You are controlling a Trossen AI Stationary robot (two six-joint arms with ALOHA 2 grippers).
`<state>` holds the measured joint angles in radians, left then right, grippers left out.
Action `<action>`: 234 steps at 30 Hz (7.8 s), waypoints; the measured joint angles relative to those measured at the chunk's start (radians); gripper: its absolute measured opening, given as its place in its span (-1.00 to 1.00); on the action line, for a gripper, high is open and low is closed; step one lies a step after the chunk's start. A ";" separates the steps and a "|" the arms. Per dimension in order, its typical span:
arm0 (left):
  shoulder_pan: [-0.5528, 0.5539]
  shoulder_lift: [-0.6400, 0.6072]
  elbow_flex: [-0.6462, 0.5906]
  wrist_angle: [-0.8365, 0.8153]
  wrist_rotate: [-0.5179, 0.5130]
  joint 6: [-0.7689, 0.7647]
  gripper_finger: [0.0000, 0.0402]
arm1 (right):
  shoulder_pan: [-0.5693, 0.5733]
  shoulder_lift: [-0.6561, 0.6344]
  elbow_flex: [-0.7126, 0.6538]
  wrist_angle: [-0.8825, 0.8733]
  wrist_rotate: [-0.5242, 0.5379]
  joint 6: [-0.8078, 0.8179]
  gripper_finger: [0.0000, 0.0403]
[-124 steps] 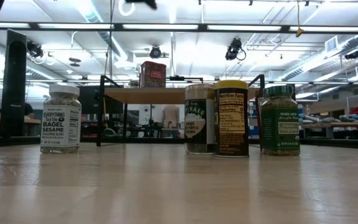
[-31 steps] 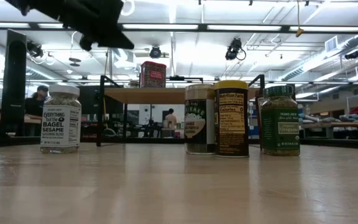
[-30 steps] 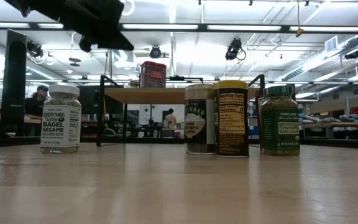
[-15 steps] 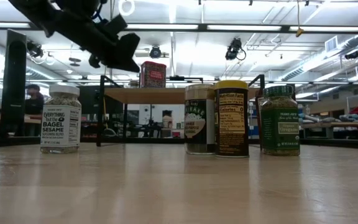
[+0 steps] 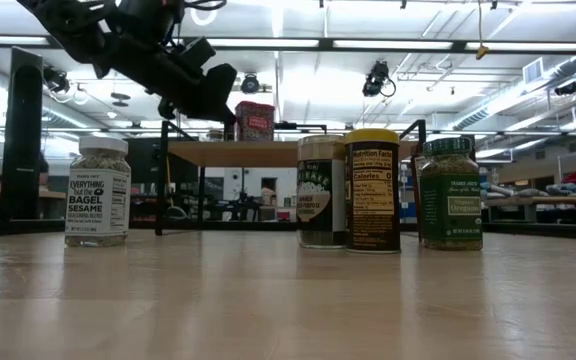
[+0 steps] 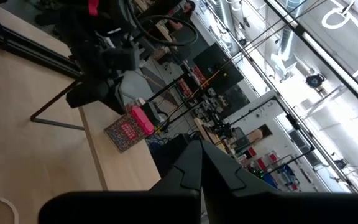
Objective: Shelf spices
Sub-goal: Put the red seasoning can on the shelf
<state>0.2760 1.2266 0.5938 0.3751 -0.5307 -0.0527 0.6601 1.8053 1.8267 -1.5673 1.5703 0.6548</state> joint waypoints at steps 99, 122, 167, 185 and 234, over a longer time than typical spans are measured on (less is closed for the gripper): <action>0.131 0.297 0.117 0.285 0.240 0.073 -1.00 | -0.016 0.001 0.000 -0.004 -0.013 0.002 -0.99; 0.140 0.298 0.117 0.278 0.317 0.048 -1.00 | -0.023 0.001 0.000 -0.004 -0.013 -0.001 -0.99; -0.118 -0.356 0.341 -0.331 0.316 0.260 -1.00 | -0.367 0.002 -0.038 1.247 -0.699 -1.176 -1.00; -0.243 -0.594 0.116 -0.361 0.187 0.246 -1.00 | -0.684 0.001 -0.439 1.593 -0.945 -0.940 -1.00; -0.212 -0.590 -0.087 -0.116 0.138 0.255 -1.00 | -0.972 0.026 -0.505 1.605 -1.127 -0.884 -1.00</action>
<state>0.0639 0.6365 0.5064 0.2588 -0.3923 0.2024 -0.3117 1.8313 1.3216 0.0377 0.4433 -0.2293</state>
